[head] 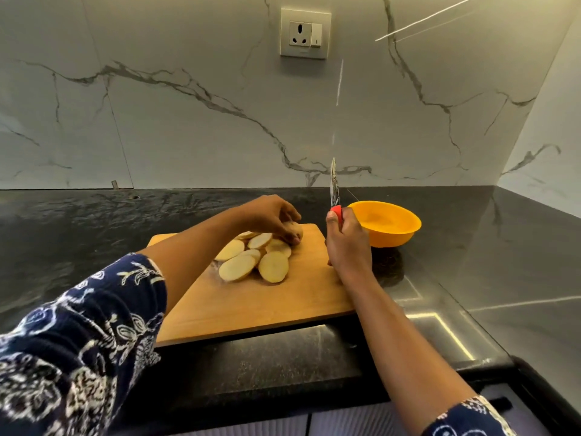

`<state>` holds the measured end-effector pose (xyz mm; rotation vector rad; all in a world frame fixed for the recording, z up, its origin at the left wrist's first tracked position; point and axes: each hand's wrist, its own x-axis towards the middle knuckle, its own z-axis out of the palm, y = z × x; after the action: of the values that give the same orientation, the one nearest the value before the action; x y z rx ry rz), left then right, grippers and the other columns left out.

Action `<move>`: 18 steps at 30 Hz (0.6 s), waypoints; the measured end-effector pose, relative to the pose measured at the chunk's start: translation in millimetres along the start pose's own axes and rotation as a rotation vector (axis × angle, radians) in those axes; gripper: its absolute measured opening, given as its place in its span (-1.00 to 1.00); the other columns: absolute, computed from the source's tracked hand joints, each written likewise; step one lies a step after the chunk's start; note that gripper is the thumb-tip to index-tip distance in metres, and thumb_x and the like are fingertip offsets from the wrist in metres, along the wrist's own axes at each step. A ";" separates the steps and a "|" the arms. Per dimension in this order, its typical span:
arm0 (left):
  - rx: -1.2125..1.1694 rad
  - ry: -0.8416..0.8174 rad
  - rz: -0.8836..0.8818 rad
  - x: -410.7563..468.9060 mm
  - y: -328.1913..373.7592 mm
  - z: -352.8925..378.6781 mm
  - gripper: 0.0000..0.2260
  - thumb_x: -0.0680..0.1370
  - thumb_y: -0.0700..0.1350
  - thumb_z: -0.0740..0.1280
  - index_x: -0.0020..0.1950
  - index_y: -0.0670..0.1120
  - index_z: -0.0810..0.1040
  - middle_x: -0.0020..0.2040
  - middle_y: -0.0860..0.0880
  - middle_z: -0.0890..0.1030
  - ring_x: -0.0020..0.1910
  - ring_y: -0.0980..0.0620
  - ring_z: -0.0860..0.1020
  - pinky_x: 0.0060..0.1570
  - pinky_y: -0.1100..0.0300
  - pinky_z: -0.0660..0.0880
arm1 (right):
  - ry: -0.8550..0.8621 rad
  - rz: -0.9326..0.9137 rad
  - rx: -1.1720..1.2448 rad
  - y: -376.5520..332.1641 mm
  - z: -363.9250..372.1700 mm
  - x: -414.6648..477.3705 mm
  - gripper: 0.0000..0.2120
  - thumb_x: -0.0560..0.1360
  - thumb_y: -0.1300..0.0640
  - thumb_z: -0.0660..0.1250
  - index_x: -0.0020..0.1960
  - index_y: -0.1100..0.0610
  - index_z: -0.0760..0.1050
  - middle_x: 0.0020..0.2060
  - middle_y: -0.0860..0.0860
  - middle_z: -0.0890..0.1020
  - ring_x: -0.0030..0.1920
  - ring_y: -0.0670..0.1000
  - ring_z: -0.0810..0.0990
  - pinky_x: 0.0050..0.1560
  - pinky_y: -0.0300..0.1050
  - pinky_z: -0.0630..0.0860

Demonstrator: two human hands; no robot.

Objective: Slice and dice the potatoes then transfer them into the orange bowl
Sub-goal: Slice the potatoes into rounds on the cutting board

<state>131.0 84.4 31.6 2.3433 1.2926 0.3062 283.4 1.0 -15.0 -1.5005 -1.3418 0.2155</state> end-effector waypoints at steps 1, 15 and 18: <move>-0.038 0.050 0.014 -3.8 -1.1 -1.9 -0.52 0.39 -0.02 0.50 0.29 0.00 0.50 0.16 0.02 0.55 0.15 0.05 0.50 0.08 0.22 0.43 | 0.005 -0.004 0.003 0.2 0.1 0.7 -0.76 0.64 -0.05 0.06 0.02 0.07 0.41 -0.30 0.03 0.53 -0.26 0.10 0.57 -0.19 0.14 0.56; -0.164 0.055 -0.162 -133.7 -100.4 -39.0 -0.61 0.38 -0.08 0.49 0.10 0.24 0.47 0.09 0.18 0.48 0.17 0.06 0.45 0.05 0.25 0.37 | -0.082 0.004 -0.082 -0.1 5.3 -6.4 -0.72 0.65 -0.04 0.05 0.14 0.10 0.43 -0.25 0.02 0.55 -0.22 0.04 0.57 -0.13 0.05 0.57; -0.123 0.057 -0.197 -141.2 -93.7 -35.8 -0.45 0.31 0.17 0.50 0.22 0.28 0.36 0.28 0.13 0.43 0.36 -0.04 0.33 0.29 0.07 0.27 | -0.083 0.018 -0.089 -1.3 4.3 -8.8 -0.72 0.65 -0.04 0.06 0.15 0.10 0.43 -0.22 0.04 0.56 -0.18 0.04 0.57 -0.12 0.03 0.55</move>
<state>-28.8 18.6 20.7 2.1003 1.4752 0.3797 276.5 -3.9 -20.1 -1.5937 -1.4200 0.2341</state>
